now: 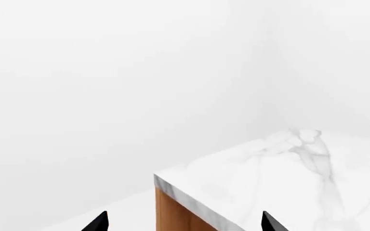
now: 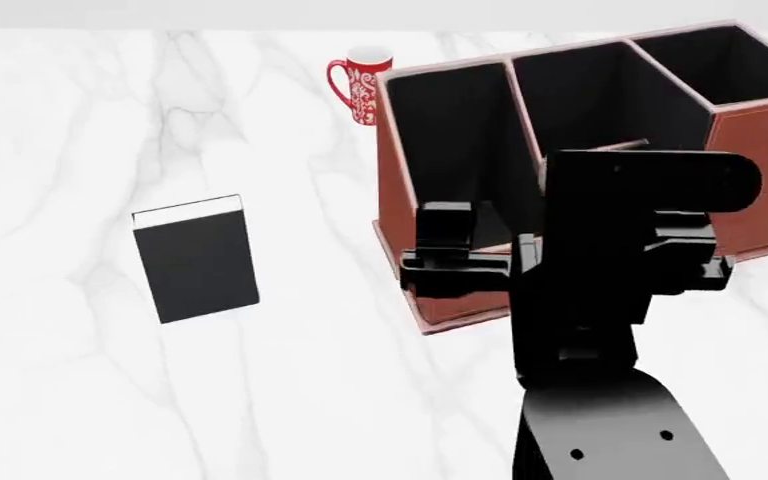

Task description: Pick up the book and place it in the right compartment of the caddy.

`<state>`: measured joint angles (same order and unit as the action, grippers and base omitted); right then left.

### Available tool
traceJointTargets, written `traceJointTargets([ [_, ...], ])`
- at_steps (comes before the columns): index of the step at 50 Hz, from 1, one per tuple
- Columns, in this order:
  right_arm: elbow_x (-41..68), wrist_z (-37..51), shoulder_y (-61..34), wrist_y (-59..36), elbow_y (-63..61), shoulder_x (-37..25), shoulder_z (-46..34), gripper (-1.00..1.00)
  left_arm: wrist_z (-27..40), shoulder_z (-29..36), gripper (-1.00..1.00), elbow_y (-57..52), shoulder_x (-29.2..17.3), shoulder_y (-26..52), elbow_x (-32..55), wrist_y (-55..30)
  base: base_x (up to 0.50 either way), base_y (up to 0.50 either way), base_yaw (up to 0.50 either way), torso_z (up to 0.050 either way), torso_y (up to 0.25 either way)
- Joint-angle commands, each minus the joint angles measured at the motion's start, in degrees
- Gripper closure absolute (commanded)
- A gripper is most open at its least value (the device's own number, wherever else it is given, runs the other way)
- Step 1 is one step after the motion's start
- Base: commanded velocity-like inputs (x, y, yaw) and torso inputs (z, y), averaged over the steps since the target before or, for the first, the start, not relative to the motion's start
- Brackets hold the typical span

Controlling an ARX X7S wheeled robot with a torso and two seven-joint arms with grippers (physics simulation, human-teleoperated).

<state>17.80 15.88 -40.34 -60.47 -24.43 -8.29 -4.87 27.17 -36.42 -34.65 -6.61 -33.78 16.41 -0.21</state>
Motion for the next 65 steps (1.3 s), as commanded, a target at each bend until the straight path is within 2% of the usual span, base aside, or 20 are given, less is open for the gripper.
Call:
traceJointTargets([
  [1, 2.39, 1.07, -13.75, -11.82, 1.33, 0.45, 0.35, -1.00, 0.30, -0.20, -1.00, -0.28, -0.24, -0.70, 0.27, 0.30, 0.00, 0.00, 0.00, 0.000, 0.000],
  [9, 2.41, 1.43, -15.03, -11.86, 2.27, 0.17, 0.12, -1.00, 0.59, 0.33, -1.00, -0.18, -0.60, -0.56, -0.17, 0.08, 0.04, 0.00, 0.00, 0.000, 0.000],
  [65, 5.63, 1.83, -16.16, -12.65, 2.71, -0.65, -0.94, -1.00, 1.50, 0.35, -1.00, 0.28, -1.13, -1.76, 0.48, 1.51, 0.50, 0.00, 0.00, 0.000, 0.001],
])
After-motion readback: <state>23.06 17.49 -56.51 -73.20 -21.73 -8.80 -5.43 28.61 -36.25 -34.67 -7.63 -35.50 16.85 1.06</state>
